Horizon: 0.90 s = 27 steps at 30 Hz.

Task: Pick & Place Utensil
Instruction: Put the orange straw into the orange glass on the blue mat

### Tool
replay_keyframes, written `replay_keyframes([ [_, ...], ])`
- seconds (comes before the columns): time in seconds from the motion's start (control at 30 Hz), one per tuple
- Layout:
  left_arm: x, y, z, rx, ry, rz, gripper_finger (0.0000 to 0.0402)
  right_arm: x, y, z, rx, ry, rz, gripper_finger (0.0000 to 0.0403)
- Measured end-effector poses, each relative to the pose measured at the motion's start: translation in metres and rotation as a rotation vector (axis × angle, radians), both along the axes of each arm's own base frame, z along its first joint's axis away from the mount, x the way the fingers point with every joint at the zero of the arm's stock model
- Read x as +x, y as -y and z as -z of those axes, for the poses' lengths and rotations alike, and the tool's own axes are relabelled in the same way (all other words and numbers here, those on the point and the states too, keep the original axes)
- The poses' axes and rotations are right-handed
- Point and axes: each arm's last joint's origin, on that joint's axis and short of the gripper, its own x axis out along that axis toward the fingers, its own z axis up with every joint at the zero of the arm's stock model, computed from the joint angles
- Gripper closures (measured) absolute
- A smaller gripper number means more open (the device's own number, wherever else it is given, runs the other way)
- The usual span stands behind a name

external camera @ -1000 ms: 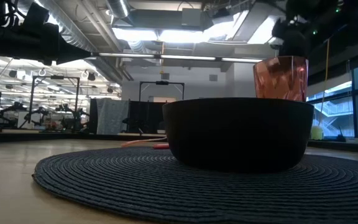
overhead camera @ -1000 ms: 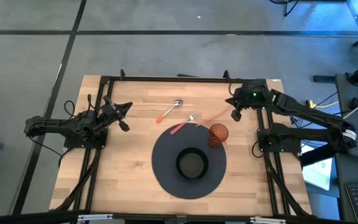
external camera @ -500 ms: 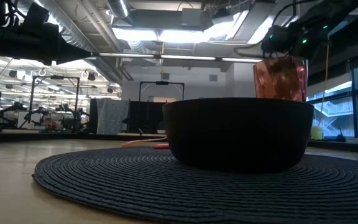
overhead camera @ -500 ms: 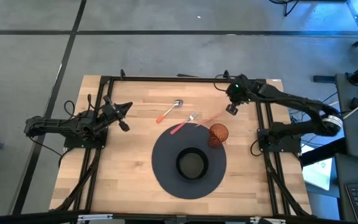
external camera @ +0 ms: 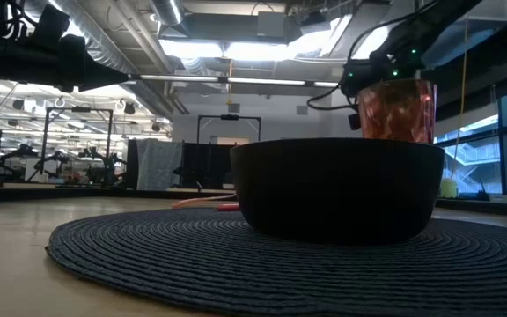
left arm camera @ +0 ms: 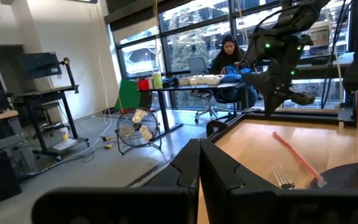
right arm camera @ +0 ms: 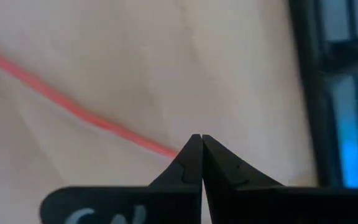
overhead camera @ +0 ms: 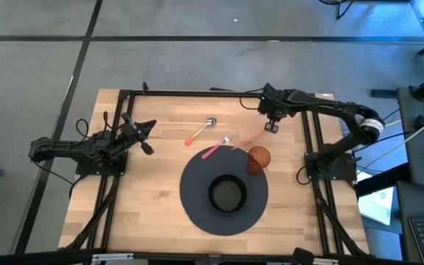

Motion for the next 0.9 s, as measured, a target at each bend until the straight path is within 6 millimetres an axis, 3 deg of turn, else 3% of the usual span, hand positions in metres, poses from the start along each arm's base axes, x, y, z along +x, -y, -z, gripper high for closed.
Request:
replay_keyframes([
  [0.3, 0.000, 0.000, 0.000, 0.005, -0.004, 0.000, 0.0398, 0.000, -0.004, 0.007, 0.174, -0.064, -0.092, 0.0395],
  [0.63, 0.000, 0.000, 0.000, 0.004, -0.003, 0.000, 0.0398, -0.004, -0.007, 0.007, 0.195, -0.117, -0.148, 0.0342],
  [0.9, 0.000, 0.000, 0.000, 0.004, -0.003, 0.000, 0.0398, 0.001, -0.005, 0.019, 0.213, -0.167, -0.158, 0.0285],
])
